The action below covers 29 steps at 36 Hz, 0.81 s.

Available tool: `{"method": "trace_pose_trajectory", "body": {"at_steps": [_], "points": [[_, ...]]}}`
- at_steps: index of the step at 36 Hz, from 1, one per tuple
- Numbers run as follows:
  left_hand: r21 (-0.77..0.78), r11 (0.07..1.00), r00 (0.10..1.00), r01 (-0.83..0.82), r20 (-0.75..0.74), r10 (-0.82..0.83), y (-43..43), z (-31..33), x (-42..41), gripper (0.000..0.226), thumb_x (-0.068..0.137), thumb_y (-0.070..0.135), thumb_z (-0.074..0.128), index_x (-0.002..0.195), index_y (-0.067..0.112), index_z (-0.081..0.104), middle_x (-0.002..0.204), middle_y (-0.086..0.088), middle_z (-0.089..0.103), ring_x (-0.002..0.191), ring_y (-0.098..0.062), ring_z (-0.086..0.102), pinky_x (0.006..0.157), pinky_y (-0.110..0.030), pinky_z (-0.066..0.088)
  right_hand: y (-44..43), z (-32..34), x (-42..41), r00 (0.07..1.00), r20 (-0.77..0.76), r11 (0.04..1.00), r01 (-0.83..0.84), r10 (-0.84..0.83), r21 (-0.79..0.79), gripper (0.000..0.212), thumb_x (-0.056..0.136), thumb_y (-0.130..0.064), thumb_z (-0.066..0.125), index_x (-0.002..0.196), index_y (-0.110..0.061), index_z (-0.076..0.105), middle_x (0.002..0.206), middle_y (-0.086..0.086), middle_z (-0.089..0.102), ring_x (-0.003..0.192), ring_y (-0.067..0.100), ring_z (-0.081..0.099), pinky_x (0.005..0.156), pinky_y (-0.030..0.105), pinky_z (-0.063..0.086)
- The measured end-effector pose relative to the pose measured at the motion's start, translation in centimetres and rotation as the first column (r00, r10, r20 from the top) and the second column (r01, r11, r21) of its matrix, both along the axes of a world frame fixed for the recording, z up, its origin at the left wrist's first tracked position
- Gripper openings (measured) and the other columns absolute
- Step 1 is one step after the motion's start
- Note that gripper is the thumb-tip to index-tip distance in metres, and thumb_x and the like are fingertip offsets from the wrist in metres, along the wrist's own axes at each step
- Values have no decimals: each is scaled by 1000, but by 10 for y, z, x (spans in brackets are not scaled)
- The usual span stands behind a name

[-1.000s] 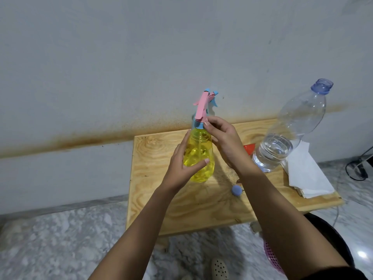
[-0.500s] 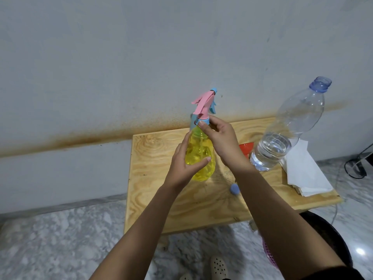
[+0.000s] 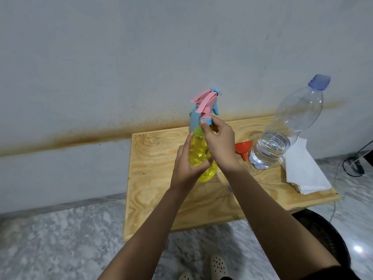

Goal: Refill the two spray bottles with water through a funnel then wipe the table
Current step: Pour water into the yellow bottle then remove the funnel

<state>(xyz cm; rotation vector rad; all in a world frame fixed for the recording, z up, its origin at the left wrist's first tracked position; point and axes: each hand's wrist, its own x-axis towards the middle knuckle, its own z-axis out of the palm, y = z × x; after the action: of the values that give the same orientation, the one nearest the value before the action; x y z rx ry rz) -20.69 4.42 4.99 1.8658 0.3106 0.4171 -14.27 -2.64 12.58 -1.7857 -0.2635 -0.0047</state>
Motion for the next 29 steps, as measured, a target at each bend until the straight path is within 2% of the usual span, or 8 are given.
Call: {"method": "trace_pose_trajectory", "body": {"at_steps": [5, 8, 12, 16, 18, 21, 25, 29], "points": [[18, 999, 999, -47, -21, 48, 2, -9, -9, 89, 66, 55, 67, 144, 38, 27, 123, 21, 37, 108, 29, 31, 82, 1, 30, -7, -8, -1, 1000, 25, 992, 12, -9, -124, 33, 88, -35, 61, 116, -17, 57, 104, -5, 60, 98, 10, 55, 93, 40, 47], [89, 993, 997, -77, -20, 79, 0, -20, -19, 91, 67, 61, 65, 145, 34, 26, 122, 14, 42, 106, 21, 36, 83, 3, 27, -12, -17, 0, 991, 111, 970, 95, -71, -226, 64, 77, -49, 68, 126, -20, 39, 121, -3, 47, 114, 17, 47, 97, 45, 43], [142, 981, 991, -132, 6, 132, -5, -32, -28, 93, 69, 63, 62, 147, 23, 27, 112, 2, 51, 102, 4, 41, 81, -11, 36, 0, -34, 3, 993, -63, 968, -114, 102, -222, 92, 74, -52, 70, 145, -21, 19, 146, 1, 32, 132, 16, 33, 107, 32, 31], [121, 983, 990, -138, 18, 136, -14, -39, -37, 90, 71, 58, 62, 145, 30, 20, 102, 8, 48, 99, -4, 45, 80, -21, 41, 14, -51, 1, 987, -97, 984, -141, 130, -113, 77, 80, -49, 63, 141, -18, 29, 136, 6, 43, 125, 22, 45, 101, 47, 43], [105, 984, 989, -147, 5, 147, -18, -42, -41, 88, 71, 61, 61, 143, 39, 15, 104, 9, 46, 103, -7, 45, 84, -25, 41, 15, -56, 0, 985, -89, 981, -155, 146, -113, 71, 81, -47, 62, 138, -16, 33, 131, 7, 45, 120, 21, 47, 99, 43, 45], [129, 986, 995, -102, -5, 103, -15, -46, -50, 84, 73, 59, 62, 139, 53, 11, 115, 27, 40, 113, -9, 43, 95, -27, 39, 11, -63, 4, 975, -66, 974, -217, 213, -66, 60, 81, -42, 61, 131, -15, 42, 118, 4, 54, 109, 18, 53, 90, 34, 47], [26, 999, 996, 26, -83, -23, -10, -49, -62, 92, 78, 44, 72, 143, 50, 8, 140, 43, 19, 130, 16, 24, 99, -3, 26, 6, -66, 7, 935, -149, 946, -325, 322, 2, 34, 89, -26, 62, 120, -19, 48, 95, -9, 56, 87, 3, 54, 76, 15, 44], [-77, 997, 987, 5, -160, -17, -21, -51, -69, 95, 80, 34, 72, 146, 40, 4, 138, 41, 12, 123, 30, 14, 99, -3, 25, 7, -73, -1, 917, -185, 930, -365, 353, -37, 12, 89, -25, 60, 87, -20, 49, 76, -5, 51, 72, 12, 50, 66, 22, 41]]}}
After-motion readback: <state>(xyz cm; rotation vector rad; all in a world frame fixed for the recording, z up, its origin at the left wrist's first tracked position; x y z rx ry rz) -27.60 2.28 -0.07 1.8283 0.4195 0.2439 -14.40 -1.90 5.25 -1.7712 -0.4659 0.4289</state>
